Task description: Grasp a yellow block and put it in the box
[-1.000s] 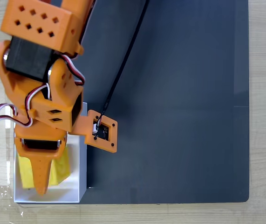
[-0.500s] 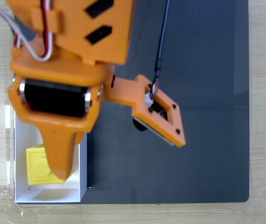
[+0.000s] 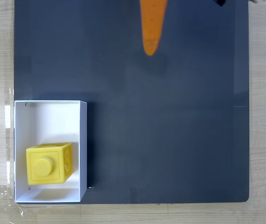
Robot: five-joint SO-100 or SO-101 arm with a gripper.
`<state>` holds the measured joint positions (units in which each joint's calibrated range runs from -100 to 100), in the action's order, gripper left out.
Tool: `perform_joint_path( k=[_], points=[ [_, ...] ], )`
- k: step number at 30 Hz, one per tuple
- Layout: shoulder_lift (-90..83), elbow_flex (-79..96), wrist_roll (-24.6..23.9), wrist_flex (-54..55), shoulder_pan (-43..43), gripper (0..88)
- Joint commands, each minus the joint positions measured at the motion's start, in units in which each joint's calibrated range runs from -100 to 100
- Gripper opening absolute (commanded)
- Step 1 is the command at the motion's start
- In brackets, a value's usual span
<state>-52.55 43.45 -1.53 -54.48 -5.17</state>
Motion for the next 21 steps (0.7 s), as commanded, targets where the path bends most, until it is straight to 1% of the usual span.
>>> perform_joint_path(
  k=[1,6,10,14,19,21],
  points=[
    [-11.9,20.9,0.2,6.0,-0.4,3.3],
    [-28.7,44.2,0.3,7.8,-0.7,3.3],
    [-40.4,53.1,0.3,7.6,-3.2,3.3],
    [-46.2,54.0,0.3,0.2,-3.1,3.2],
    [-46.5,51.0,0.2,-10.3,-3.2,3.0],
    [-46.4,50.1,-0.1,-12.8,-3.2,3.1]
  ],
)
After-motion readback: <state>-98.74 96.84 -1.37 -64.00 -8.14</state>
